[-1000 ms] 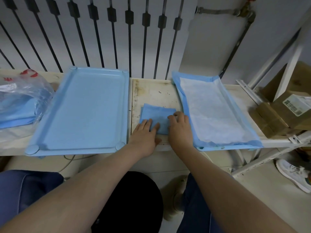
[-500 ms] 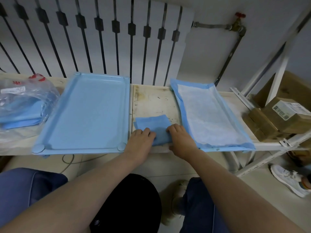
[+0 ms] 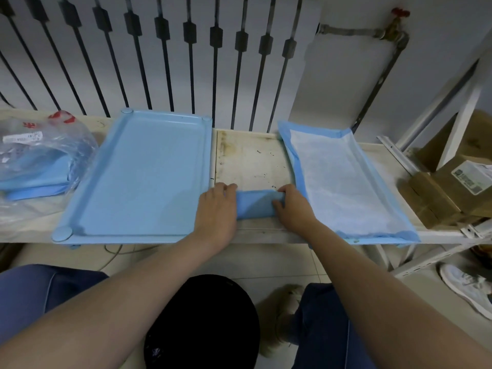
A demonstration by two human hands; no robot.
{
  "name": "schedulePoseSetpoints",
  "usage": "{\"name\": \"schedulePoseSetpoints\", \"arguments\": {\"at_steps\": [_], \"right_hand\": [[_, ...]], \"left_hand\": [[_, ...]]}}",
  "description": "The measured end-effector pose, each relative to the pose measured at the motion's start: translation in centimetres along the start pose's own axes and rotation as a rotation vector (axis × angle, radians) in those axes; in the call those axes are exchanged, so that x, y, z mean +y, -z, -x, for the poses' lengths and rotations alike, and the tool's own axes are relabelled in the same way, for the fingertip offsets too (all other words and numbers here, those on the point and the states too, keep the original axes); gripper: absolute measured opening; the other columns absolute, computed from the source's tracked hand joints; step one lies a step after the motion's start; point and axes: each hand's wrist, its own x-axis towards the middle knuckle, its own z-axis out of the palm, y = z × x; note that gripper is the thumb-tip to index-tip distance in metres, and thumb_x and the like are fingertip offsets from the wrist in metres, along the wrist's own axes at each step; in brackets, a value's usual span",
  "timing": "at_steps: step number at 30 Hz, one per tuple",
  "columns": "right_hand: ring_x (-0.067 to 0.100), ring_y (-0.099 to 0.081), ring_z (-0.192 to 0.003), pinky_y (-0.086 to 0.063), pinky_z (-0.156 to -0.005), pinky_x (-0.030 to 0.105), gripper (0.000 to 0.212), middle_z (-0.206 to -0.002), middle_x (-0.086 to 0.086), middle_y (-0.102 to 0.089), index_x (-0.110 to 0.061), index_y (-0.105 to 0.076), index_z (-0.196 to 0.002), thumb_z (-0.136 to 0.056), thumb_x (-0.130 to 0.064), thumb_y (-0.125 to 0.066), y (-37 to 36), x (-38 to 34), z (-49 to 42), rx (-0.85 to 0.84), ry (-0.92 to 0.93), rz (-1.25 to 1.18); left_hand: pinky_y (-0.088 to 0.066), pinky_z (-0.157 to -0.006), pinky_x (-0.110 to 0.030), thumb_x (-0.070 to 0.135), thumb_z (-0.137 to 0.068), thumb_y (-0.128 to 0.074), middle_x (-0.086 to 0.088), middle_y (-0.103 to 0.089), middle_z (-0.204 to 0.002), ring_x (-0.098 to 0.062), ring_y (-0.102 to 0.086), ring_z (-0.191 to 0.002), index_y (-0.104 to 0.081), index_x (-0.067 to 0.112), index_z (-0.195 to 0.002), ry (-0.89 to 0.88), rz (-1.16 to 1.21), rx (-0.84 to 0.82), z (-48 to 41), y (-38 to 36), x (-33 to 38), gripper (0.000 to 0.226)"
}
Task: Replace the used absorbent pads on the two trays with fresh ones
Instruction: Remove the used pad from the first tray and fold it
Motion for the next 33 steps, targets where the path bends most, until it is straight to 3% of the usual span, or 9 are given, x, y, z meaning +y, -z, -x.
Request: {"name": "schedulePoseSetpoints", "arguments": {"at_steps": [2, 5, 12, 18, 21, 24, 28, 31, 33], "right_hand": [[0.031, -0.055, -0.109, -0.043, -0.086, 0.034, 0.038, -0.124, 0.013, -0.057, -0.009, -0.043, -0.13, -0.096, -0.025, -0.048, -0.7, -0.2, -0.9, 0.017, -0.001, 0.066], [0.031, -0.056, -0.109, -0.044, -0.086, 0.038, 0.036, -0.131, 0.009, -0.053, -0.013, -0.042, -0.13, -0.098, -0.028, -0.044, -1.4, -0.5, -1.9, 0.048, 0.023, 0.181], [0.032, -0.058, -0.104, -0.041, -0.071, 0.035, 0.034, -0.133, 0.005, -0.049, -0.018, -0.037, -0.133, -0.102, -0.031, -0.031, -2.2, -1.0, -3.5, 0.051, 0.08, 0.359], [0.031, -0.056, -0.102, -0.039, -0.065, 0.036, 0.034, -0.13, 0.008, -0.038, -0.014, -0.036, -0.132, -0.103, -0.03, -0.029, -3.3, -1.6, -3.6, 0.062, 0.019, 0.414], [0.03, -0.046, -0.114, -0.044, -0.077, 0.04, 0.035, -0.134, 0.01, -0.032, -0.015, -0.034, -0.134, -0.102, -0.027, -0.033, -2.8, -2.1, -3.1, 0.066, -0.023, 0.413], [0.028, -0.042, -0.12, -0.045, -0.088, 0.038, 0.036, -0.137, 0.009, -0.037, -0.011, -0.042, -0.13, -0.096, -0.02, -0.046, -2.3, -1.4, -1.7, 0.189, 0.237, 0.342], [0.023, -0.042, -0.124, -0.04, -0.1, 0.034, 0.044, -0.13, 0.009, -0.048, -0.008, -0.048, -0.126, -0.093, -0.036, -0.055, -2.1, 0.5, 1.3, 0.022, 0.363, 0.135], [0.021, -0.035, -0.13, -0.036, -0.105, 0.033, 0.065, -0.138, 0.007, -0.042, -0.01, -0.044, -0.134, -0.083, -0.042, -0.068, -1.1, 1.3, 3.0, -0.131, 0.372, 0.193], [0.023, -0.033, -0.131, -0.038, -0.105, 0.036, 0.07, -0.141, 0.005, -0.039, -0.013, -0.039, -0.139, -0.08, -0.032, -0.072, -0.7, 1.4, 4.2, -0.169, 0.397, 0.364]], "left_hand": [[-0.013, -0.118, -0.036, 0.013, -0.094, -0.047, -0.009, -0.024, -0.153, -0.027, -0.022, -0.141, -0.018, 0.011, -0.15, -0.075, -0.03, -0.002, -0.2, -0.5, 0.3, 0.063], [0.003, -0.121, -0.039, 0.026, -0.099, -0.042, -0.002, -0.003, -0.161, -0.023, 0.002, -0.148, -0.008, 0.014, -0.153, -0.175, -0.019, -0.128, -0.8, -1.2, 1.1, 0.065], [0.003, -0.118, -0.05, 0.054, -0.098, -0.026, -0.005, 0.015, -0.159, -0.032, 0.015, -0.146, 0.01, 0.023, -0.152, -0.049, -0.045, -0.335, -1.0, -3.7, 1.3, 0.072], [0.006, -0.118, -0.049, 0.059, -0.096, -0.018, -0.004, 0.02, -0.158, -0.029, 0.019, -0.145, 0.013, 0.027, -0.151, -0.05, -0.087, -0.455, -2.2, -3.6, 0.9, 0.071], [0.006, -0.119, -0.048, 0.059, -0.097, -0.022, -0.003, 0.018, -0.159, -0.028, 0.015, -0.146, 0.013, 0.028, -0.151, -0.084, -0.108, -0.521, -3.0, -2.5, 0.7, 0.071], [-0.001, -0.119, -0.048, 0.056, -0.097, -0.028, -0.003, 0.008, -0.161, -0.028, 0.004, -0.147, 0.005, 0.027, -0.152, -0.141, -0.1, -0.504, -2.9, -1.2, 0.4, 0.071], [-0.011, -0.119, -0.045, 0.06, -0.089, -0.047, -0.002, -0.002, -0.161, -0.027, -0.007, -0.147, -0.003, 0.023, -0.153, -0.209, -0.069, -0.464, -0.7, -1.2, 0.6, 0.086], [-0.022, -0.115, -0.038, 0.037, -0.085, -0.065, -0.003, -0.02, -0.157, -0.025, -0.023, -0.142, -0.018, 0.022, -0.151, -0.223, -0.035, -0.33, 1.3, -2.0, 0.8, 0.082], [-0.031, -0.106, -0.032, 0.017, -0.086, -0.06, -0.003, -0.04, -0.147, -0.024, -0.039, -0.132, -0.031, 0.022, -0.146, -0.232, -0.001, -0.193, 2.4, -2.0, 1.0, 0.066]]}}
